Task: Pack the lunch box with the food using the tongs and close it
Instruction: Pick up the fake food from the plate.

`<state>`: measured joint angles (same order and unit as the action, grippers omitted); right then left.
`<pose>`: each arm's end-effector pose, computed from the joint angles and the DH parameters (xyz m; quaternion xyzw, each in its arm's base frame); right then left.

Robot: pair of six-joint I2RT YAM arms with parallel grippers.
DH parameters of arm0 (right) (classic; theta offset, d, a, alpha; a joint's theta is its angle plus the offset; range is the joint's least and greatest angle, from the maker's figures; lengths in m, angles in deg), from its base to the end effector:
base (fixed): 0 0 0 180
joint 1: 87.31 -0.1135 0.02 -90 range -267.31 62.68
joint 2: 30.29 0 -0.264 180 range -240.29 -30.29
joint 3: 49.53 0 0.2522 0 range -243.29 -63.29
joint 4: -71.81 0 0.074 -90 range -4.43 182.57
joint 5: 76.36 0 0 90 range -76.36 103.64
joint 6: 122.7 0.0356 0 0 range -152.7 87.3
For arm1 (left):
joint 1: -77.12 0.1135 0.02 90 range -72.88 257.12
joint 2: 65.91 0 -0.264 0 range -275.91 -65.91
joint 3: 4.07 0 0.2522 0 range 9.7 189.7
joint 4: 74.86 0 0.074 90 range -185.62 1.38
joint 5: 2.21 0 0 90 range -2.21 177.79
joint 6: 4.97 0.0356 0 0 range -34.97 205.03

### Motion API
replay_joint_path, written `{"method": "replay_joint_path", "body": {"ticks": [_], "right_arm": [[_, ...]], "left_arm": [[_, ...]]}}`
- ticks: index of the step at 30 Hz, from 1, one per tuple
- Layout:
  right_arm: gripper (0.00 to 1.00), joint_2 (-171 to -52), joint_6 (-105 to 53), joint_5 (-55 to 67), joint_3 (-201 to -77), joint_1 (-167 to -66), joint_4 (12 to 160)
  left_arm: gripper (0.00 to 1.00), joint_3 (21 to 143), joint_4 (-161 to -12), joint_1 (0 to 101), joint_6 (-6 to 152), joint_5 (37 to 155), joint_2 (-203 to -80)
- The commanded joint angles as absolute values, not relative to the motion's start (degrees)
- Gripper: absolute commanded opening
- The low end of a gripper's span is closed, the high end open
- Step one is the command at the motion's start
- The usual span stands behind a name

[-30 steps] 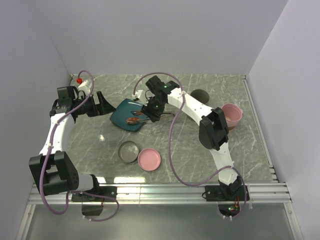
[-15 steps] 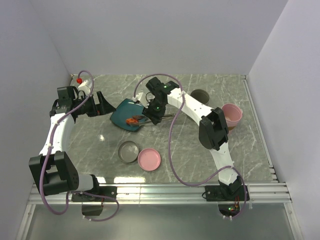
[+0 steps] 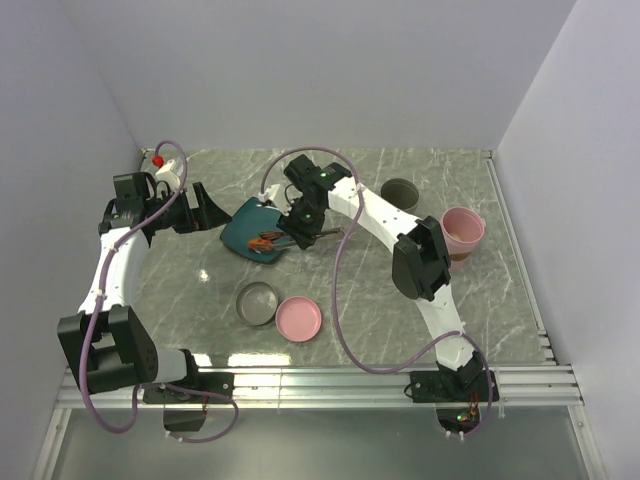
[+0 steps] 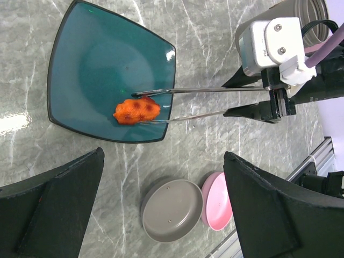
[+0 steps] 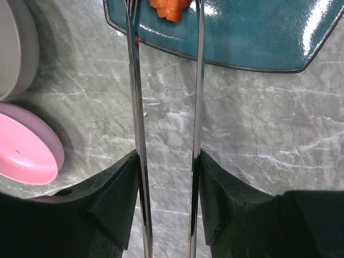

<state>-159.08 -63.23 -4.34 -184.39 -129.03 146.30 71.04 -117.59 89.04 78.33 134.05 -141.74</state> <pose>0.3479 0.3249 0.2456 -0.5956 0.7665 0.1708 0.1691 0.2784 0.0325 0.2985 0.0165 0.8588 -0.3439 0.3794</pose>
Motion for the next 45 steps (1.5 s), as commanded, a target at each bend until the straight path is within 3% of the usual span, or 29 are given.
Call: {"method": "replay_joint_path", "body": {"ticks": [1,11,26,45], "right_arm": [[0.52,-159.05,-62.41,-3.59,-185.11,-129.50,145.60],[0.33,-157.82,-61.36,-5.52,-187.65,-129.50,146.39],[0.29,-150.96,-58.19,-8.77,-186.34,-127.31,144.89],[0.28,-149.91,-54.68,-11.94,-195.30,-122.74,147.36]], "left_arm": [[0.99,71.83,-116.48,89.16,79.05,135.07,-140.71],[0.99,72.10,-116.66,89.16,79.41,134.90,-140.97],[0.99,72.10,-116.30,89.16,79.14,135.34,-140.71],[0.99,72.54,-116.39,89.25,79.49,134.99,-140.79]]}}
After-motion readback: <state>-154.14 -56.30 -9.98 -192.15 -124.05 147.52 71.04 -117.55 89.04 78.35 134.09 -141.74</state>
